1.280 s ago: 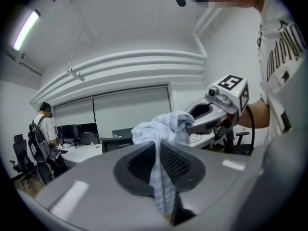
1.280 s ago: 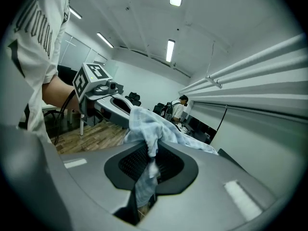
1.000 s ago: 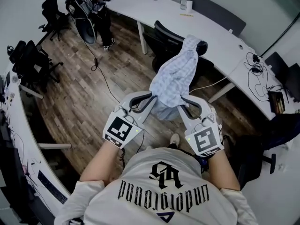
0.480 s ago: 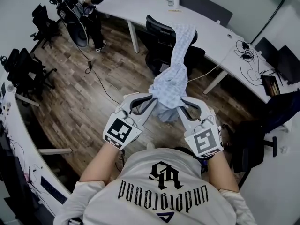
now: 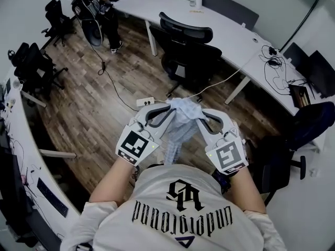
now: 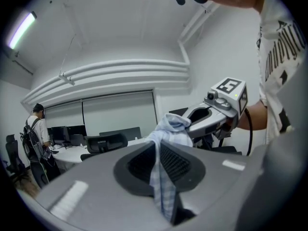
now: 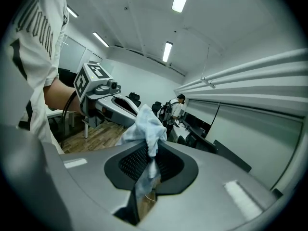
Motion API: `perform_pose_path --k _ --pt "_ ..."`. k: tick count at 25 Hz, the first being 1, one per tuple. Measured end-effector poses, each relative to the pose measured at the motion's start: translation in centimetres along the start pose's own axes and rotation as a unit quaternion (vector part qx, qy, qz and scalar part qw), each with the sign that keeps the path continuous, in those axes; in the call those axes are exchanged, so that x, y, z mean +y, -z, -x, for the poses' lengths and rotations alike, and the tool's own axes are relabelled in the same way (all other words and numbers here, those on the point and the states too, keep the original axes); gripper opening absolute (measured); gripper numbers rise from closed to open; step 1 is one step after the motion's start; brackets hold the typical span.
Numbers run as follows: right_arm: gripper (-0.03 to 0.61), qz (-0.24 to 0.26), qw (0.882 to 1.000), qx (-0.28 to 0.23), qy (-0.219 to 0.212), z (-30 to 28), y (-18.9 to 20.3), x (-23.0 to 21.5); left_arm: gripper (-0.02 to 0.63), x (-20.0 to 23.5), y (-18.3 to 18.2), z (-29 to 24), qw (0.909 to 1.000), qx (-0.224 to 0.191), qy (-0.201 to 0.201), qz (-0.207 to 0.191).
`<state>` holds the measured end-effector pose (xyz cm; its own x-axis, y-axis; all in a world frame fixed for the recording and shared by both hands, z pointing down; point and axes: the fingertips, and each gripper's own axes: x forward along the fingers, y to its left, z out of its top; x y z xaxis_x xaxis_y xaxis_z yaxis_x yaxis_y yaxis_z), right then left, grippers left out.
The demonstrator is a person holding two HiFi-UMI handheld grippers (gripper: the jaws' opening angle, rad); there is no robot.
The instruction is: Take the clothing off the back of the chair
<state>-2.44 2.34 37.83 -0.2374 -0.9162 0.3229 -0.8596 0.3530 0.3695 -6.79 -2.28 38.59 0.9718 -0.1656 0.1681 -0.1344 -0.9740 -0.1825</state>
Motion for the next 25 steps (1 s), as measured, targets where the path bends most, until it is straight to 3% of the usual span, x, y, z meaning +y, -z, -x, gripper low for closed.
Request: perform_pose_path --k 15,25 --pt "0.044 -0.021 0.997 -0.028 -0.065 12.5 5.4 4.9 0.080 -14.9 0.5 1.2 0.9992 0.017 -0.030 0.021" --pt "0.044 -0.033 0.997 -0.032 -0.061 16.0 7.0 6.8 0.080 -19.0 0.6 1.9 0.9993 0.020 -0.019 0.026"
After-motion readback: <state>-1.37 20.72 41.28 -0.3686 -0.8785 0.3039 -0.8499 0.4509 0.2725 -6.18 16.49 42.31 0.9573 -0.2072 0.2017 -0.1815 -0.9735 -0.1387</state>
